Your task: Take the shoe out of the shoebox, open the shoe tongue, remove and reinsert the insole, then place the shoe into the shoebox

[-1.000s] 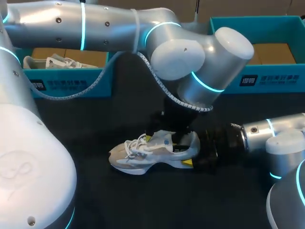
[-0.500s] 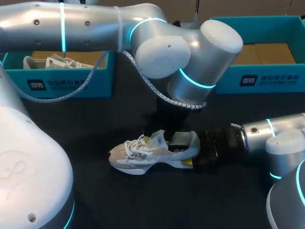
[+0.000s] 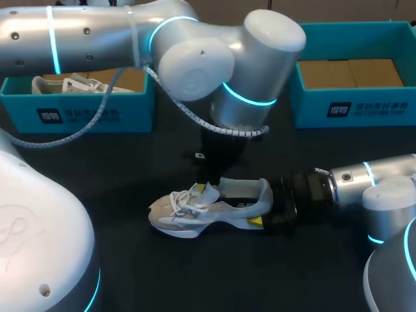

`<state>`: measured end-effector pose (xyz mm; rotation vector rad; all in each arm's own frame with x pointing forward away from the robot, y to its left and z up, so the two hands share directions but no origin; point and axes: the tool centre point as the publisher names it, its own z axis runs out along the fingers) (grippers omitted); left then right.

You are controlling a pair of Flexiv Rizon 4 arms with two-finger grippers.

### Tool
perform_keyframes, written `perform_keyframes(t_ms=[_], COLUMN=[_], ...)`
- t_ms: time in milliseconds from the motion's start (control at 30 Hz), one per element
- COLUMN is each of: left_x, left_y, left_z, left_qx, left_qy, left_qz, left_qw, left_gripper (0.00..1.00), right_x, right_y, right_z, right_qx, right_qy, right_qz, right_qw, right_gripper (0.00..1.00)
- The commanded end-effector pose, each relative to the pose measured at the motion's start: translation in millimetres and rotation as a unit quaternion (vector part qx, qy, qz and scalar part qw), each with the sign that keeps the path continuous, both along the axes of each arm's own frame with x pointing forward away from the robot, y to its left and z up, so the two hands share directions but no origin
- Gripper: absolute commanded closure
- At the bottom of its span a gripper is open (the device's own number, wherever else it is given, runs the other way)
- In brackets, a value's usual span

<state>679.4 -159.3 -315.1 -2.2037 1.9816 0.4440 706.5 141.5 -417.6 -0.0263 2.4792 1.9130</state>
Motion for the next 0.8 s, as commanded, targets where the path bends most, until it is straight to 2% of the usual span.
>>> perform_keyframes(t_ms=[33, 300, 467, 800], left_x=[-7.8, -4.1, 0.4, 5.3], left_y=[15.0, 42.5, 56.5, 67.7], left_z=[2.2, 7.2, 1.8, -25.3], left_qx=[-0.059, -0.169, -0.223, -0.249], left_qy=[-0.018, -0.005, 0.008, 0.026], left_qz=[0.018, 0.013, 0.008, -0.019], left_qw=[0.998, 0.986, 0.975, 0.968], left_gripper=[1.0, 1.0, 1.0, 1.0], right_x=[-1.3, -1.3, -1.3, -1.3], right_y=[2.1, 2.1, 2.1, 2.1], right_z=[0.3, 0.3, 0.3, 0.3], right_qx=[-0.003, -0.003, -0.003, -0.003], right_qy=[0.0, 0.0, 0.0, 0.0], right_qz=[-0.001, -0.001, -0.001, -0.001], right_qw=[1.0, 1.0, 1.0, 1.0], right_gripper=[1.0, 1.0, 1.0, 1.0])
